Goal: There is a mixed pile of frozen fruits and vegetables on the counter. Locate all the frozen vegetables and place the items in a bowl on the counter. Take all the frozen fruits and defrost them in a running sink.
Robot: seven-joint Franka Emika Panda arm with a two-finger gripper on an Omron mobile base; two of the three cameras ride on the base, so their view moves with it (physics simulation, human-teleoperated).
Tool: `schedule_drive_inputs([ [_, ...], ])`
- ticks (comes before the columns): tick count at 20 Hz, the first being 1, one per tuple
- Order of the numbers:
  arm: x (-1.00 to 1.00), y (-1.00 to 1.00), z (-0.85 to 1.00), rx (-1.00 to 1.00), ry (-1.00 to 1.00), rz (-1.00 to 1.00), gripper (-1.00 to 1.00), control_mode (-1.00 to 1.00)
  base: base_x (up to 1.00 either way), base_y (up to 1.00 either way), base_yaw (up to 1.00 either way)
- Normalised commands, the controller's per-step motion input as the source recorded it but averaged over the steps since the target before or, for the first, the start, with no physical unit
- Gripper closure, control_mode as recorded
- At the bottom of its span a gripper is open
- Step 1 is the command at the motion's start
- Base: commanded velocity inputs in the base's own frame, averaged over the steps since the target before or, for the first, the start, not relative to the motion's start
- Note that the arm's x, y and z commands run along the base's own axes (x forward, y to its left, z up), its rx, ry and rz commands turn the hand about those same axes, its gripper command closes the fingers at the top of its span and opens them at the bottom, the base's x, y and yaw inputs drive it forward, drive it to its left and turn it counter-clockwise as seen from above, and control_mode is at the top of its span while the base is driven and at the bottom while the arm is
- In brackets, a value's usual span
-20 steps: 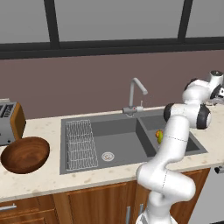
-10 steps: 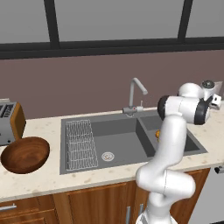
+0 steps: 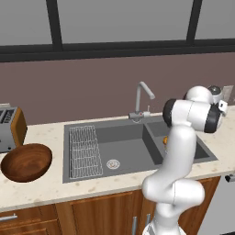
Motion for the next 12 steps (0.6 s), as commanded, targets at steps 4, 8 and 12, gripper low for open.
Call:
schedule_drive_inputs([
  [4, -0.17, 0.35, 0.21, 0.02, -0.02, 0.07, 1.00, -1.00, 0.00, 0.00, 0.00],
  [8, -0.07, 0.26, 0.35, 0.02, -0.02, 0.07, 1.00, -1.00, 0.00, 0.00, 0.00],
  [12, -0.22, 0.31, 0.27, 0.02, 0.00, 0.04, 1.00, -1.00, 0.00, 0.00, 0.00],
])
